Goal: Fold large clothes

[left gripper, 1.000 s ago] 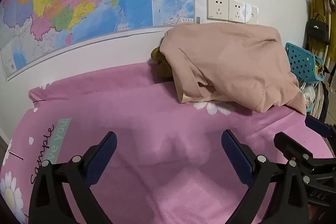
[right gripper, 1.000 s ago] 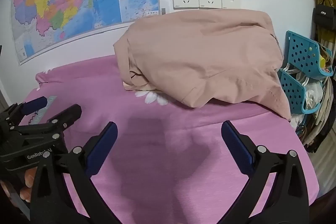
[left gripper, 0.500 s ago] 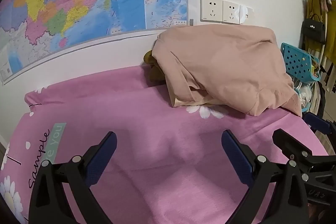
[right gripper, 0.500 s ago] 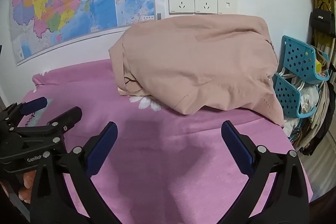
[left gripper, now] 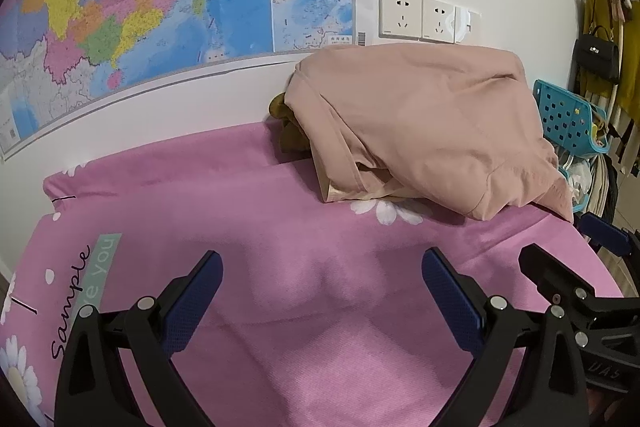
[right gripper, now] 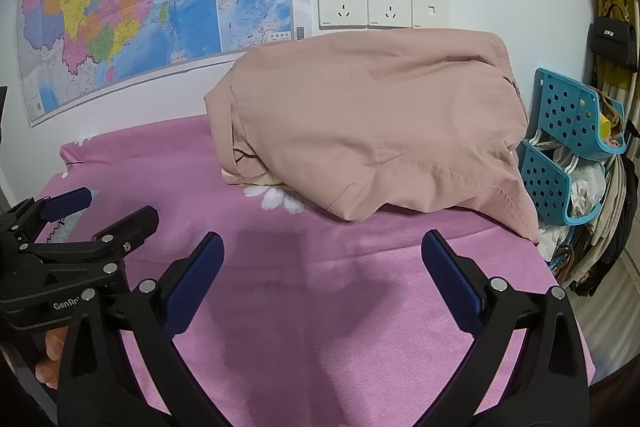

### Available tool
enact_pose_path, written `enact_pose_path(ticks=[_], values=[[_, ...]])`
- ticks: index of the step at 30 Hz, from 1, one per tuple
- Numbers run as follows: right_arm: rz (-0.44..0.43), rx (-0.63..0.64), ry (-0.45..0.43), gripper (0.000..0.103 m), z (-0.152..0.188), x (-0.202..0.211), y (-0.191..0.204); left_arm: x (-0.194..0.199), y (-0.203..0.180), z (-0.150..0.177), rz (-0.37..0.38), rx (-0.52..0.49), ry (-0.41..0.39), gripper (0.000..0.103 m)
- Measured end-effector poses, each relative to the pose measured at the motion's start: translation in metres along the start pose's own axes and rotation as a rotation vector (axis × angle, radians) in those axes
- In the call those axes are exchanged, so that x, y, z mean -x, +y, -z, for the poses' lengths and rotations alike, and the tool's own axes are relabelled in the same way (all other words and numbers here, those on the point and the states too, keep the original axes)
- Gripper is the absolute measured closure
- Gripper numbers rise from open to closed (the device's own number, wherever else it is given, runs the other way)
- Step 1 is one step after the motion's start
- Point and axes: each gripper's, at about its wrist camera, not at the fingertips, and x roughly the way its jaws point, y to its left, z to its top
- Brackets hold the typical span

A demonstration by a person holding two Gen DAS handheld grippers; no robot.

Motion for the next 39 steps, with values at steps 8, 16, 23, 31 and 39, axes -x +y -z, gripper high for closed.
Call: enact_pose_path(ticks=[8, 16, 23, 31, 39], values=[[-0.003, 0.000, -0.003, 0.006, -0.0011, -0.0002, -0.0002, 0.0010, 0.0004, -0.0005, -0.001, 0.002, -0.002, 0.007], [-0.003, 0.000, -0.003, 0.006, -0.0016, 0.0004, 0.0000, 0.0000, -0.0002, -0.0006, -0.004, 0.001, 0.000, 0.007], [-0.001, 0.001, -0.007, 0.006, -0.0015, 0.0004, 0.0008, -0.0007, -0.0006, -0.0010, -0.003, 0.002, -0.001, 0.007], [0.003, 0.007, -0.009, 0.006, -0.0033, -0.0001, 0.0014, -0.0020, -0.0002, -0.0018, -0.002, 0.007, 0.002, 0.007], [0.006, 0.008, -0.009, 0.006, -0.0055, -0.0010, 0.0011, -0.0035, -0.0010, -0.0021, -0.005, 0.007, 0.004, 0.007]])
